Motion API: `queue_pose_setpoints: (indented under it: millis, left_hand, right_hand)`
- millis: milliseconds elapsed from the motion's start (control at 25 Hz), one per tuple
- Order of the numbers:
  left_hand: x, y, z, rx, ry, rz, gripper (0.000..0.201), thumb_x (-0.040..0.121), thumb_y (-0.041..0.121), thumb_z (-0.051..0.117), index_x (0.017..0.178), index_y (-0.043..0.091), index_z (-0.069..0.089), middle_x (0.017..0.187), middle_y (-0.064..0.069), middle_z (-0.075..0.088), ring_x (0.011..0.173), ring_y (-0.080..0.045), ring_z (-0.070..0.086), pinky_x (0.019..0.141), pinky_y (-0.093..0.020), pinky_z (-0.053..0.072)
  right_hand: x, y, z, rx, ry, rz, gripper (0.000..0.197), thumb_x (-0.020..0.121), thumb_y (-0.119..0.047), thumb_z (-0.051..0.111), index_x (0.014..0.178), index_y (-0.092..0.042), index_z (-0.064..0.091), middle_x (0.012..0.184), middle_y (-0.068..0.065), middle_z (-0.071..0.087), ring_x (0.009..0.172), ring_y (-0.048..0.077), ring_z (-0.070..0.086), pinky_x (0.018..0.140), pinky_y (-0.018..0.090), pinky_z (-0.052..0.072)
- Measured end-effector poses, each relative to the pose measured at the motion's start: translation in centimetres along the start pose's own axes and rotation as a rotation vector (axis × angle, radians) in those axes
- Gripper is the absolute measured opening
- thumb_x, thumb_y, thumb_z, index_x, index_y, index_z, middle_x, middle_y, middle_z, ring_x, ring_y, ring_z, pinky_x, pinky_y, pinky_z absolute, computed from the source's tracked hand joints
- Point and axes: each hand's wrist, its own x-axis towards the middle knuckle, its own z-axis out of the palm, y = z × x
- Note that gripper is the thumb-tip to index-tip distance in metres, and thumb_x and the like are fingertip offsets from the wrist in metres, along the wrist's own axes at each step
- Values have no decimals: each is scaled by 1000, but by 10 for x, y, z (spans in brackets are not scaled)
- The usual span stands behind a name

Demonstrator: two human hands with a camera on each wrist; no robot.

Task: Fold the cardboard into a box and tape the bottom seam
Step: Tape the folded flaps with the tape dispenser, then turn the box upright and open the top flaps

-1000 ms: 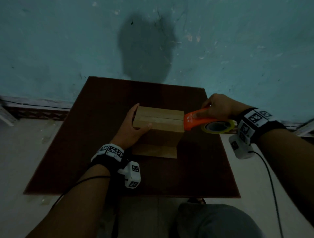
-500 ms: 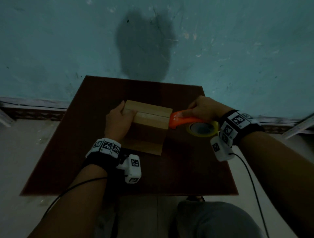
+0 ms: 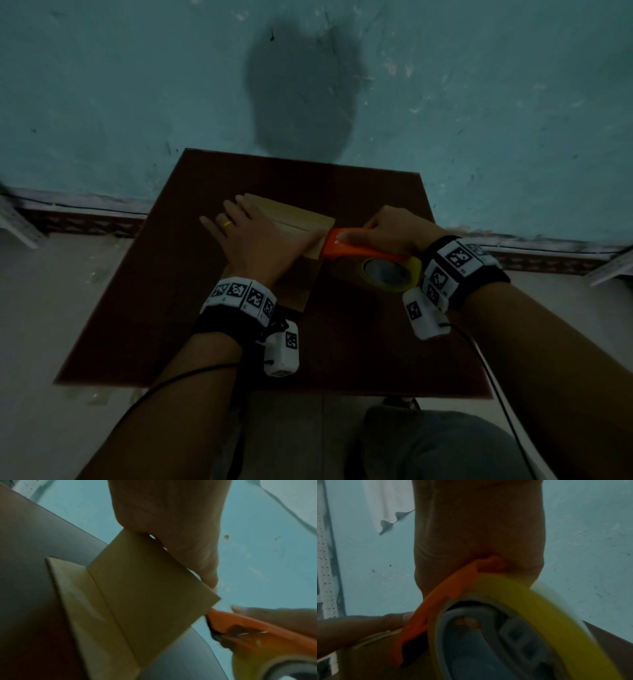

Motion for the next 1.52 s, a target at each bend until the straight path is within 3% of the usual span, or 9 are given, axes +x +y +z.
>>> queue_pose_setpoints:
  millis: [200, 400, 520, 800, 920, 1120, 1240, 1400, 1520]
  left_hand:
    - [0, 6, 0, 50, -38, -4, 185, 34, 120, 23, 169, -4, -3, 173, -40, -7, 161, -57, -12, 126, -69, -14]
    - [4, 11, 2, 45, -50, -28, 180, 39, 115, 38, 168, -3, -4, 175, -35, 4, 161, -55, 7, 129, -68, 1]
    - [2, 14, 1, 59, -47, -45, 179, 41, 112, 46, 168, -4, -3, 174, -34, 9, 160, -55, 12, 129, -68, 7]
    - [2, 20, -3, 47, -39, -89, 184, 33, 114, 40, 168, -3, 0, 175, -34, 9, 160, -54, 12, 128, -68, 9]
    - [3, 18, -3, 57, -29, -92, 182, 35, 113, 45, 168, -3, 1, 174, -33, 11, 160, -54, 13, 128, -67, 9]
    - [3, 17, -1, 57, -21, -71, 180, 37, 111, 48, 168, -3, 1, 173, -32, 13, 160, -53, 13, 127, -66, 8]
    - [3, 15, -1, 46, -32, -66, 178, 40, 112, 46, 168, -2, -1, 174, -32, 12, 160, -53, 13, 128, -66, 7]
    - [1, 12, -1, -14, -18, -50, 180, 38, 118, 34, 169, 0, 0, 175, -30, 11, 161, -51, 12, 129, -65, 5]
    - [3, 8, -6, -208, -2, -87, 162, 53, 115, 29, 171, 6, 6, 176, -24, 10, 163, -47, 6, 130, -64, 5]
  right_hand:
    - [-1, 1, 9, 39, -65, 30, 72, 97, -78, 53, 121, -16, 80, 111, 12, 75, 90, 21, 68, 80, 36, 50]
    - [1, -3, 13, 14, 73, 28, 70, 90, -83, 59, 102, -18, 83, 93, 8, 77, 86, 24, 74, 85, 41, 60]
    - [-5, -8, 17, -11, 190, 38, 67, 88, -84, 61, 90, -20, 80, 81, 4, 74, 78, 20, 73, 72, 35, 55]
    - [-19, -39, 23, -246, 422, 35, 61, 87, -81, 65, 76, -22, 58, 82, 1, 67, 80, 23, 69, 74, 38, 57]
    - [-22, -42, 22, -203, 354, 87, 58, 91, -76, 64, 74, -21, 55, 78, 0, 60, 78, 23, 64, 72, 36, 49]
    - [-5, -38, 59, -75, 179, 193, 50, 97, -67, 63, 78, -21, 58, 97, 5, 74, 83, 22, 71, 76, 36, 58]
    - [1, -26, 46, 32, 132, 278, 54, 90, -72, 71, 83, -19, 61, 92, 5, 70, 76, 20, 67, 66, 33, 52]
    - [8, -6, 16, 113, 417, 318, 60, 93, -73, 62, 84, -14, 63, 96, 13, 73, 87, 34, 71, 78, 40, 56]
    - [6, 3, 26, -7, 623, 247, 46, 104, -53, 59, 114, -9, 68, 110, 18, 76, 101, 40, 75, 83, 42, 55]
